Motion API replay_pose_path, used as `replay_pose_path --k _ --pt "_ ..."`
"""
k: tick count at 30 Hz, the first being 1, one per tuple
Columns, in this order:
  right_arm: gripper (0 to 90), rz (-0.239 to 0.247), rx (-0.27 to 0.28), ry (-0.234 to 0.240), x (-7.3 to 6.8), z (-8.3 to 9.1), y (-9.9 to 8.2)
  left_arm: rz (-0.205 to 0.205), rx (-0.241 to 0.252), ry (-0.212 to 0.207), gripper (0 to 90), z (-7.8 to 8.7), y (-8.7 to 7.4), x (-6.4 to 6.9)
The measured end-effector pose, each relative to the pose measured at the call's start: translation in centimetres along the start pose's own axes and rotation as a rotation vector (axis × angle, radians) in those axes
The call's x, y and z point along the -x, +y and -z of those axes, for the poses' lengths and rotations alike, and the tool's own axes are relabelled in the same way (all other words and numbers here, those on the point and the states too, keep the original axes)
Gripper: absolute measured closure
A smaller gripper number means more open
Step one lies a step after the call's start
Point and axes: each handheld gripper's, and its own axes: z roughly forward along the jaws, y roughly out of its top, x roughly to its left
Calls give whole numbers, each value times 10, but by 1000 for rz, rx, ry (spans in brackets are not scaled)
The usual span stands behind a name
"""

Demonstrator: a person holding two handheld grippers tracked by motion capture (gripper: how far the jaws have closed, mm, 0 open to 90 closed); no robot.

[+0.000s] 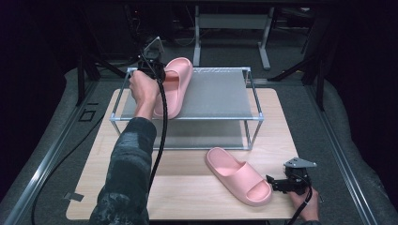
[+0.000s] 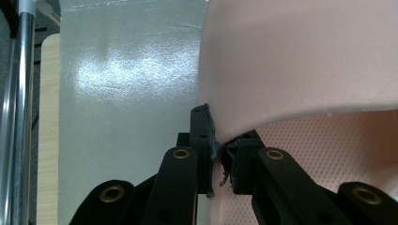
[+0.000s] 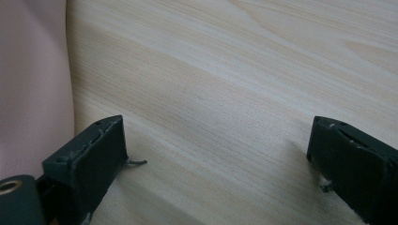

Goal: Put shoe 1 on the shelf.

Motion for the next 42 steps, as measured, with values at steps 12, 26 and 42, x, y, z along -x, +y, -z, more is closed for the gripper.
replay_pose_path --k 12,26,42 --pt "47 -2 3 -1 0 0 0 33 18 -5 757 -14 -5 1" --pt "47 5 -5 -1 0 0 0 -107 76 -128 348 14 -21 -7" --pt "47 -2 9 -1 0 -1 0 -359 146 -208 118 55 -95 -18"
